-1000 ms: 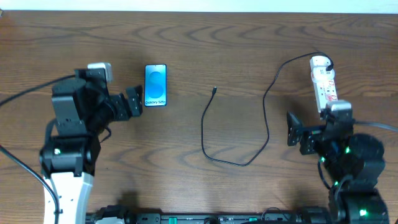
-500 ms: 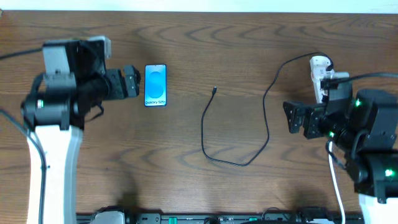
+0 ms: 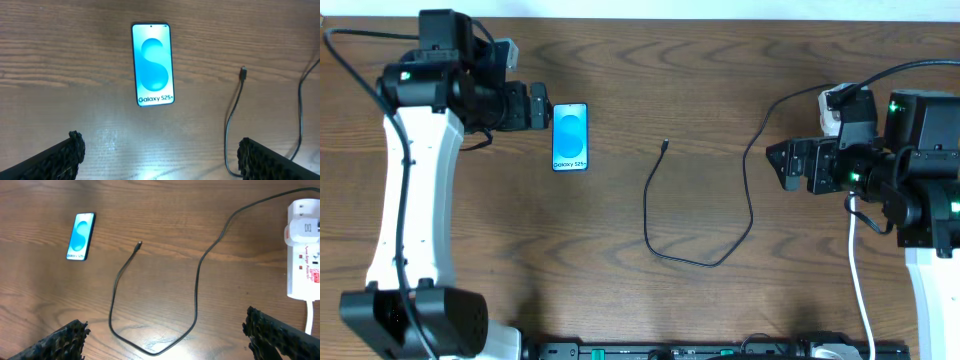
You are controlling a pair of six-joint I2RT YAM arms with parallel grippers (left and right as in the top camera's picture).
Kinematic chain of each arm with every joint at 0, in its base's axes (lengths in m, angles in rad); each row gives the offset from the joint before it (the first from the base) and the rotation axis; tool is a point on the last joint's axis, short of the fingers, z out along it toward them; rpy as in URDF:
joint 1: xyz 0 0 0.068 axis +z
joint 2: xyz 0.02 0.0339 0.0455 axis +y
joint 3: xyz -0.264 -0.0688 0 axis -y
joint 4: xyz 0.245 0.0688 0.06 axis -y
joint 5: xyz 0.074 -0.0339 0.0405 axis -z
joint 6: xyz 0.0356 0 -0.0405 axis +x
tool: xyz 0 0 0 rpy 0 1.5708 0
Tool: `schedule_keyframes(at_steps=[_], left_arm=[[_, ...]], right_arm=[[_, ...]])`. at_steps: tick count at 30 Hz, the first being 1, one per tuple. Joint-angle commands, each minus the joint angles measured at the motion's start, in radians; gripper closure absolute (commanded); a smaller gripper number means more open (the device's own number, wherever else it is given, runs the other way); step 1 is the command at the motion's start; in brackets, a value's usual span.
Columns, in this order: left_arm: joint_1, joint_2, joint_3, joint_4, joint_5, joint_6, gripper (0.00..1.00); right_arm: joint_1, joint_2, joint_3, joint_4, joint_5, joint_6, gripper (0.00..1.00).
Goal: Plug charger to phone and switch on socket
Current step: 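Move the left gripper over the Galaxy phone's top edge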
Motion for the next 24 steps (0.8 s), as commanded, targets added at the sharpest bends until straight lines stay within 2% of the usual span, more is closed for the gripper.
schedule_keyframes(at_steps=[1, 5, 10, 24], left_arm=[[-0.005, 0.037, 0.02, 0.021, 0.016, -0.003, 0.01], [-0.01, 0.077, 0.02, 0.08, 0.007, -0.018, 0.01], [-0.048, 0.164, 0.02, 0.121, -0.157, -0.15, 0.01], [-0.142, 0.417, 0.02, 0.23, -0.229, -0.202, 0.01]], right_arm=[[0.003, 0.004, 0.024, 0.003, -0.051, -0.007, 0.01], [0.003, 0.005, 0.024, -0.007, -0.076, -0.007, 0.01], [0.003, 0.005, 0.019, -0.021, -0.076, -0.007, 0.01], [0.003, 0.006, 0.015, -0.052, -0.072, -0.008, 0.01]])
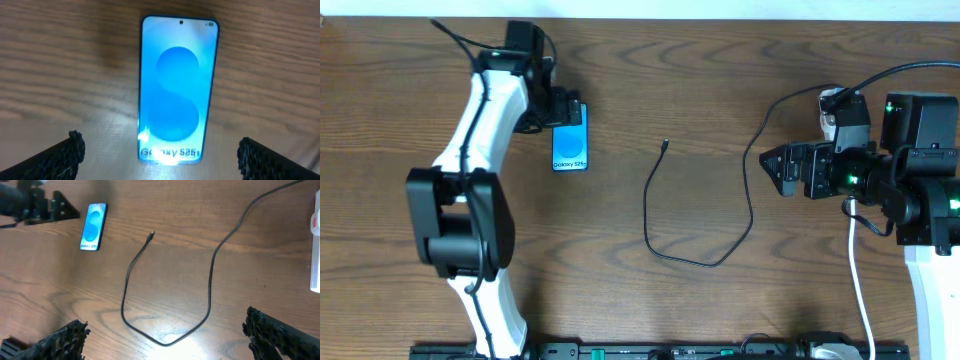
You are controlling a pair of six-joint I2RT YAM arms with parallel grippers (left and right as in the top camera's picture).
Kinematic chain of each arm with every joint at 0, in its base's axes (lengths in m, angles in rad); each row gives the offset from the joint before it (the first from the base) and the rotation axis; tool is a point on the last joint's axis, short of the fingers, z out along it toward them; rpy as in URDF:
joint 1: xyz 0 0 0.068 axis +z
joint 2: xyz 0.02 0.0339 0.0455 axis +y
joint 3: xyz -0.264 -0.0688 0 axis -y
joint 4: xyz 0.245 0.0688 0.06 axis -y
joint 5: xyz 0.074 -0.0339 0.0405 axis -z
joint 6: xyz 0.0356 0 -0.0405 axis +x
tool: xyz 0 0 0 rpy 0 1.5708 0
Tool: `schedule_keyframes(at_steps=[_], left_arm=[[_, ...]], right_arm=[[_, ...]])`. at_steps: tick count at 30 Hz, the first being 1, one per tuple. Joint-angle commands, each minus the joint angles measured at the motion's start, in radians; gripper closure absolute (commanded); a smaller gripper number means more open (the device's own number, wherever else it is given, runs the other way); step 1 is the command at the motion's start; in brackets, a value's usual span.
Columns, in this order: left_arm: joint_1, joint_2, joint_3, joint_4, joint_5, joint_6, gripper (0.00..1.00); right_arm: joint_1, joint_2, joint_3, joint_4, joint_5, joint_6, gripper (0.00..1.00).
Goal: Plug charger to phone and switch on socket
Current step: 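Move the left gripper over the Galaxy phone's top edge, then lower the left gripper and grasp the phone's top edge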
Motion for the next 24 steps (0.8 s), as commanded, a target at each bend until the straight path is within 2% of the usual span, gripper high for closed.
schedule_keyframes(at_steps=[1, 14, 24], left_arm=[[-0.021, 0.031, 0.019, 0.019, -0.042, -0.031, 0.01], [-0.036, 0.059, 0.018, 0.095, -0.113, -0.04, 0.01], [-0.043, 0.119, 0.017, 0.101, -0.111, -0.041, 0.02]], right_arm=[[0.003, 0.002, 0.015, -0.01, -0.008, -0.008, 0.01], [0.003, 0.002, 0.015, -0.018, 0.003, -0.016, 0.01], [0.003, 0.002, 0.015, -0.024, 0.017, -0.019, 0.01]])
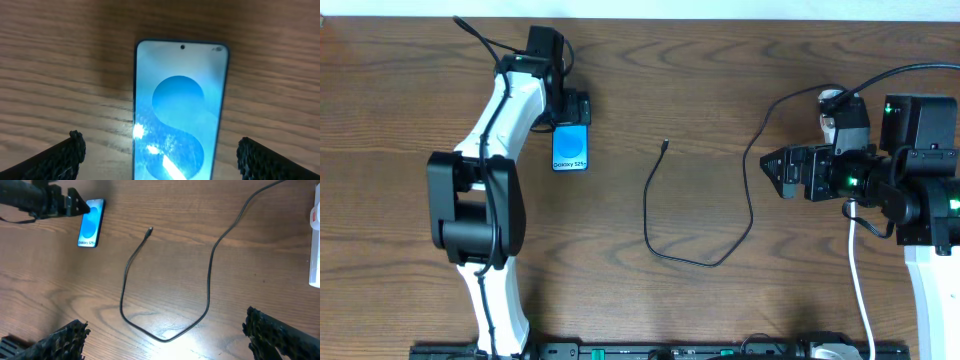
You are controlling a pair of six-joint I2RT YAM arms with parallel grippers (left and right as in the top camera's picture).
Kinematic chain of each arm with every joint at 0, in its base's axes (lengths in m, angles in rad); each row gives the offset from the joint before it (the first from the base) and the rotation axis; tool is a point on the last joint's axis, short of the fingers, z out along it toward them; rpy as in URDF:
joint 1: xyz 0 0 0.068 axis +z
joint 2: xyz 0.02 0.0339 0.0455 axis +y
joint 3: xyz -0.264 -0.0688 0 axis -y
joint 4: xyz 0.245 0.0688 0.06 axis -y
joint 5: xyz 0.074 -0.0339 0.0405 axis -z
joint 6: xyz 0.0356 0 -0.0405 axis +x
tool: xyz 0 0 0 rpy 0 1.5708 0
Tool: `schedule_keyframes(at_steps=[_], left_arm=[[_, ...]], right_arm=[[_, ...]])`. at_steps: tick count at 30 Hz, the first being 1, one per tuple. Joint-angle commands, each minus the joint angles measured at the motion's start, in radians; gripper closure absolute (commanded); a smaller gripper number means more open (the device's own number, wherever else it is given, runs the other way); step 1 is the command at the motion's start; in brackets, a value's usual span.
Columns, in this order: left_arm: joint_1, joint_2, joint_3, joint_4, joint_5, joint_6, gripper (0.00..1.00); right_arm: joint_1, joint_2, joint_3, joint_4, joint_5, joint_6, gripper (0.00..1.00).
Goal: Plug charger to phone and switch on socket
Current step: 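Lower the left gripper and grasp the phone's top edge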
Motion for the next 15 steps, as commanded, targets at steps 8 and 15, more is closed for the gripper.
schedule_keyframes(at_steps=[8, 15], left_arm=[[-0.025, 0.037, 0.007, 0.011, -0.023, -0.017, 0.02], [-0.031, 0.068, -0.007, 0.026, -0.024, -0.029, 0.02]], right_arm=[[0.003, 0.002, 0.015, -0.006, 0.009, -0.015, 0.01], [0.003, 0.002, 0.015, -0.013, 0.047, -0.015, 0.01]])
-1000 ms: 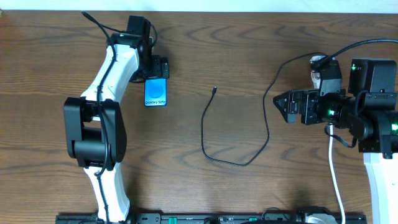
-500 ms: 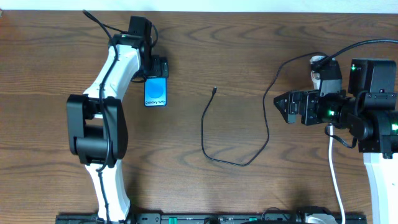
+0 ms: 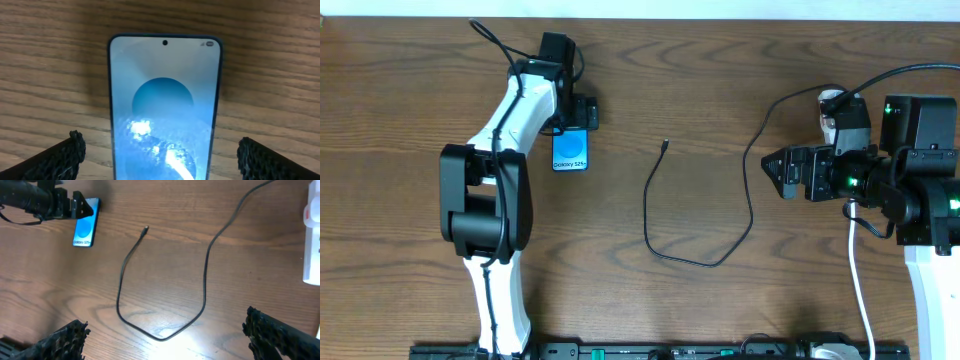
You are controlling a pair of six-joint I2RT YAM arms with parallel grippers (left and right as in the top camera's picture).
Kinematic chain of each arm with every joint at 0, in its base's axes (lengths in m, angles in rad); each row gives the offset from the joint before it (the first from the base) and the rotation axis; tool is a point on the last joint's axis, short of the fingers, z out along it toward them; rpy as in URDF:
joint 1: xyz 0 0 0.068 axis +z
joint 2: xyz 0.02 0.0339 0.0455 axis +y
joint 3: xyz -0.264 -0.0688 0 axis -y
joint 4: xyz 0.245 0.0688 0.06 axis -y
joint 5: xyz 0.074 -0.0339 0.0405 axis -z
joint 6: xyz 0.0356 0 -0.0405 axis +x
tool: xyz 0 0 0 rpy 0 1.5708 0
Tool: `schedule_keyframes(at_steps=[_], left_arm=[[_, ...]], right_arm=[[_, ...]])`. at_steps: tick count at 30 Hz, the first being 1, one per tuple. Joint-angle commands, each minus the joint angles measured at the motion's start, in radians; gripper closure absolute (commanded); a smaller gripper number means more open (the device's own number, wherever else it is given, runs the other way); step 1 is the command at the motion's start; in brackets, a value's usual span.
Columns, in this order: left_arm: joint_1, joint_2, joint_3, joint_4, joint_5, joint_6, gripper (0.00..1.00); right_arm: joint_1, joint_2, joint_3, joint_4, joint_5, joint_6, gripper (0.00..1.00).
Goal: Plug charger to phone and switch on socket
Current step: 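Lower the left gripper and grasp the phone's top edge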
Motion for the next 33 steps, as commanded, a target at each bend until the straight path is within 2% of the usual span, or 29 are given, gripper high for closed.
schedule_keyframes(at_steps=[1, 30, 33], left_arm=[[0.001, 0.041, -0.006, 0.001, -0.016, -0.028, 0.02], [0.001, 0.066, -0.061, 0.008, -0.008, -0.06, 0.0], [-0.002, 0.069, -0.061, 0.008, -0.008, -0.066, 0.04]], right_arm=[[0.003, 0.001, 0.014, -0.006, 0.02, -0.015, 0.01], [0.003, 0.001, 0.014, -0.01, 0.02, -0.015, 0.01], [0.003, 0.001, 0.014, -0.01, 0.021, -0.015, 0.01]])
